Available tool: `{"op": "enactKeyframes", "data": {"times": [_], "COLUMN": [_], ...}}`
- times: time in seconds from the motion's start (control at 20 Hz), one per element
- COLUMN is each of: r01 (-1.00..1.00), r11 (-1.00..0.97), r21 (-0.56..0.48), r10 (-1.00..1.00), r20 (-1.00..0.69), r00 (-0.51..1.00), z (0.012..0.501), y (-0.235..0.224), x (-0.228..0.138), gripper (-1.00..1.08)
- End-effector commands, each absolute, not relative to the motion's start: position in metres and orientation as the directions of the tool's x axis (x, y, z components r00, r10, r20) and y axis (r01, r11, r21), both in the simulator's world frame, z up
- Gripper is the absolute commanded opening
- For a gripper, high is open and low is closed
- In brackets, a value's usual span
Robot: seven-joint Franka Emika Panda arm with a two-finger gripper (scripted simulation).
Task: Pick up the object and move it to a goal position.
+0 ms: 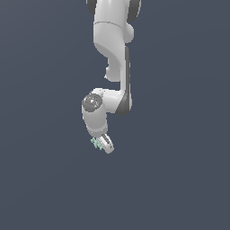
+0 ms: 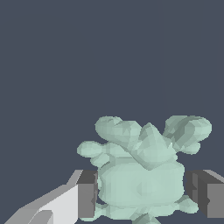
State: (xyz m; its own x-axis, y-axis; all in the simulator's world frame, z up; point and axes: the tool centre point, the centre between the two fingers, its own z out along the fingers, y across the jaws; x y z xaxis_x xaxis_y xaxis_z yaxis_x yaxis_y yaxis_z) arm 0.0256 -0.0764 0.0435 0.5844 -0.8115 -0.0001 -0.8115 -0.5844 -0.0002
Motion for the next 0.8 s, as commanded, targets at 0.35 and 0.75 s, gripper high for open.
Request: {"op": "enactKeyframes", "data": {"times": [0.35, 0.75], "r01": [-0.812, -0.812], "r11": [-0.584, -0.584], "r21": [0.000, 0.000], "r10": [-0.812, -0.812], "r20": [0.000, 0.001], "r00": [0.584, 0.584], "z": [0.044, 0.059], "y": [-0.077, -0.094], "x": [0.026, 0.040], "gripper": [-1.00, -1.00]}}
